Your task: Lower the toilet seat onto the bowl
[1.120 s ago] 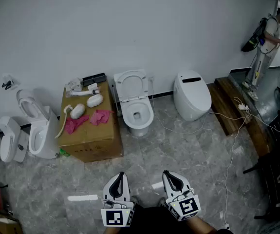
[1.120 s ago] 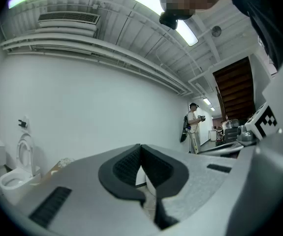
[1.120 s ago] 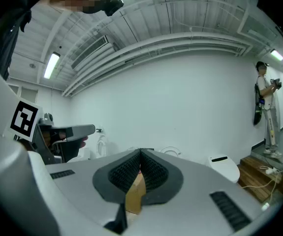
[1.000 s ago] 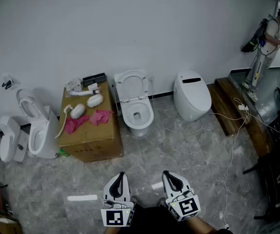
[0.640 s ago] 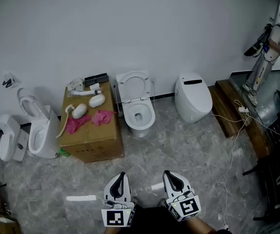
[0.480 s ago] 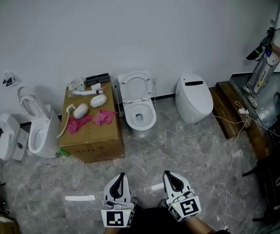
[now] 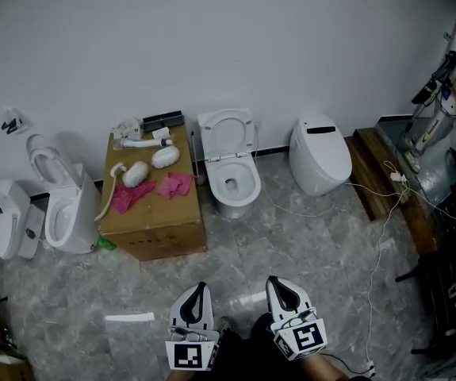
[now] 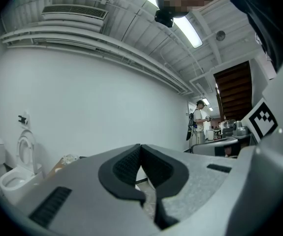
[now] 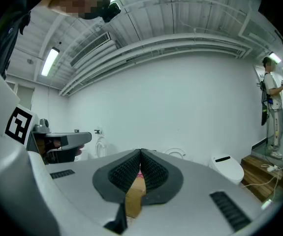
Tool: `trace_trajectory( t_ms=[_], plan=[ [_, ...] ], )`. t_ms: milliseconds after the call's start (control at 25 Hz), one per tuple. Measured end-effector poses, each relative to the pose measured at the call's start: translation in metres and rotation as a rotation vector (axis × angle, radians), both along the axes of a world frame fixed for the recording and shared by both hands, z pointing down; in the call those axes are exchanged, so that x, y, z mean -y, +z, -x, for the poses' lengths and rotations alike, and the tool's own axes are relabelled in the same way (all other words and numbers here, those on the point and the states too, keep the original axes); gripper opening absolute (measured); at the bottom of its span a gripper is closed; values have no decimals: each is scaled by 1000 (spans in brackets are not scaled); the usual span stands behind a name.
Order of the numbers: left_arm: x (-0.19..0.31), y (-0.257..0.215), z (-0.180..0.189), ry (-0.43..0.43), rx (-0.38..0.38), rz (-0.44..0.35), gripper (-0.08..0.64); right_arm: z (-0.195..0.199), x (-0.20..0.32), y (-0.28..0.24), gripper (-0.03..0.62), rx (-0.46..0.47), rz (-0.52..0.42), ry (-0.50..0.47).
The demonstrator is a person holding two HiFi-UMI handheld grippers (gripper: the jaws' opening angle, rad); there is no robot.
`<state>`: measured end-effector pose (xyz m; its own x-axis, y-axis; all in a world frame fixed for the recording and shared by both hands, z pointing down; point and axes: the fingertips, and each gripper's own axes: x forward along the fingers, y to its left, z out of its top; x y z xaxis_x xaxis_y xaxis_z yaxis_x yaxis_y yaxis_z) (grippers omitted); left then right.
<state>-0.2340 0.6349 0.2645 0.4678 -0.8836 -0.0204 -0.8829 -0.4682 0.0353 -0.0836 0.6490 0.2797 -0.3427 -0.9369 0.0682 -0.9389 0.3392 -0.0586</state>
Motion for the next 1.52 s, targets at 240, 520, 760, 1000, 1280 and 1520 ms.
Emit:
trace_trajectory(
  t_ms=[240,520,760,1000,1280,1520],
  plan=[
    [25,8,3,-9,-3,30,8,-2,25,6,25,-1,24,6],
    [86,19,-28,-23,27,43,8,-31,95,17,25,7,23,-18],
    [163,21,-77,-39,48,65,8,-72,181,20,25,19,24,-80],
    [224,8,-119,-48,68,39,8,-104,256,19,25,-9,20,-158],
    [273,37,-118,-90,173,173,8,-112,322,16,25,8,25,-173],
    [347,51,-128,-79,145,199,8,-117,387,30,25,-10,58,-171]
  ],
)
